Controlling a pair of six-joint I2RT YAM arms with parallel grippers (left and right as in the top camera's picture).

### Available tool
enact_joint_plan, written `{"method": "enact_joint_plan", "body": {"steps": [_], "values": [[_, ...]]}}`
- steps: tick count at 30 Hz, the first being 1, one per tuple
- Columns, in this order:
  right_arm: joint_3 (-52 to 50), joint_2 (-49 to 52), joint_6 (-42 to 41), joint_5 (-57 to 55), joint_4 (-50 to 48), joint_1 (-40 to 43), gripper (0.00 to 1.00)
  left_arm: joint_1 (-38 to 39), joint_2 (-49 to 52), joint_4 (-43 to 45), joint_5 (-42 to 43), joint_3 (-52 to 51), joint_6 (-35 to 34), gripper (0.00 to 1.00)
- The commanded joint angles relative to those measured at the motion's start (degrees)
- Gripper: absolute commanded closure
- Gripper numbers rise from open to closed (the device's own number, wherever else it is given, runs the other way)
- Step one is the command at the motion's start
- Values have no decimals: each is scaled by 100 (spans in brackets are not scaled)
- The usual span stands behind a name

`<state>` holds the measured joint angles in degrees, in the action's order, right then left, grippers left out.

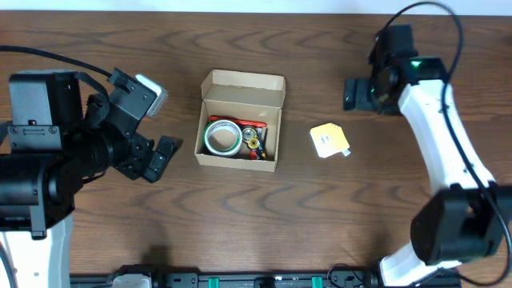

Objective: Pack container
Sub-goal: 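Release the correction tape and move the right gripper to the notepad, then grasp the yellow spiral notepad with the right gripper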

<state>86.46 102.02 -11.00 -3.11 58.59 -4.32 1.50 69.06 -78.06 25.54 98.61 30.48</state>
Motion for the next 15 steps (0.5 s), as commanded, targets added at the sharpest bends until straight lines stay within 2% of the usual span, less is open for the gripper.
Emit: {"method": "enact_joint_plan", "body": {"steps": [1, 5, 15], "values": [[-341, 267, 136, 358, -116, -105, 5, -35, 4, -15, 90, 79, 83, 5], [-656, 402, 92, 330, -363, -295, 1, -35, 4, -15, 90, 79, 83, 5], [-1351, 409, 109, -269, -1134, -911, 1, -35, 4, -15, 90, 79, 83, 5]]}}
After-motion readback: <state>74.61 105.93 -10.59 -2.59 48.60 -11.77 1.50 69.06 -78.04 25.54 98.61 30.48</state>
